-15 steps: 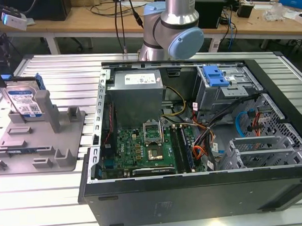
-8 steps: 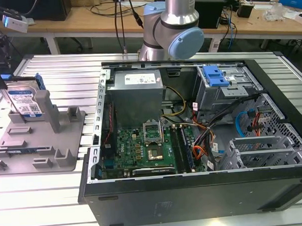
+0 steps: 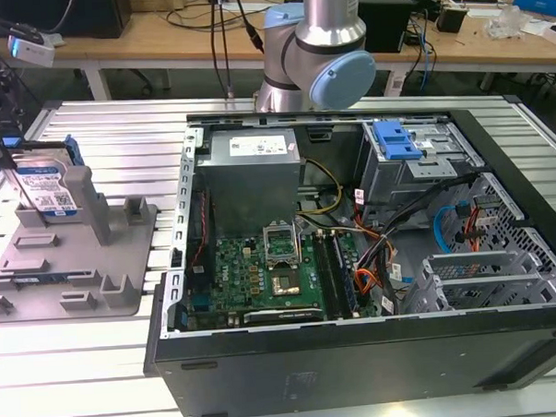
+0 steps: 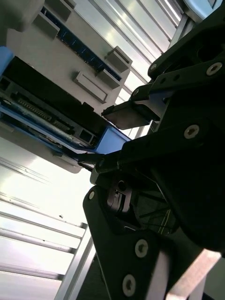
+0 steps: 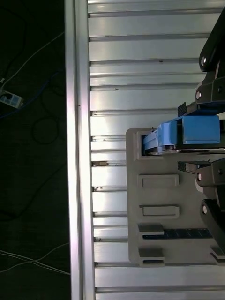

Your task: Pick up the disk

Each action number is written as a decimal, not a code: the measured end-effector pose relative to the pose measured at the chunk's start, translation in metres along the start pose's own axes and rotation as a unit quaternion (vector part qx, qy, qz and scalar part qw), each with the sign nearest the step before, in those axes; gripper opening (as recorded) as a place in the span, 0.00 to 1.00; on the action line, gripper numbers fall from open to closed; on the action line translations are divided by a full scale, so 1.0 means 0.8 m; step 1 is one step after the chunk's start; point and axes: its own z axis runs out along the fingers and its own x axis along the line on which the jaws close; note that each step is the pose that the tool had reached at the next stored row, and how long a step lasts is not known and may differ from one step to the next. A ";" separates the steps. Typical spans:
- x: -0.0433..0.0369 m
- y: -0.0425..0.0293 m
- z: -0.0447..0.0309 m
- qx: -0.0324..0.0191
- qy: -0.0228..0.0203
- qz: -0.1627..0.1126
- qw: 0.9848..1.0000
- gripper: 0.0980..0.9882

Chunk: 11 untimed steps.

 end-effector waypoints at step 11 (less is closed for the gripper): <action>-0.003 -0.0001 0.0036 0.000 0.000 0.000 1.000 0.43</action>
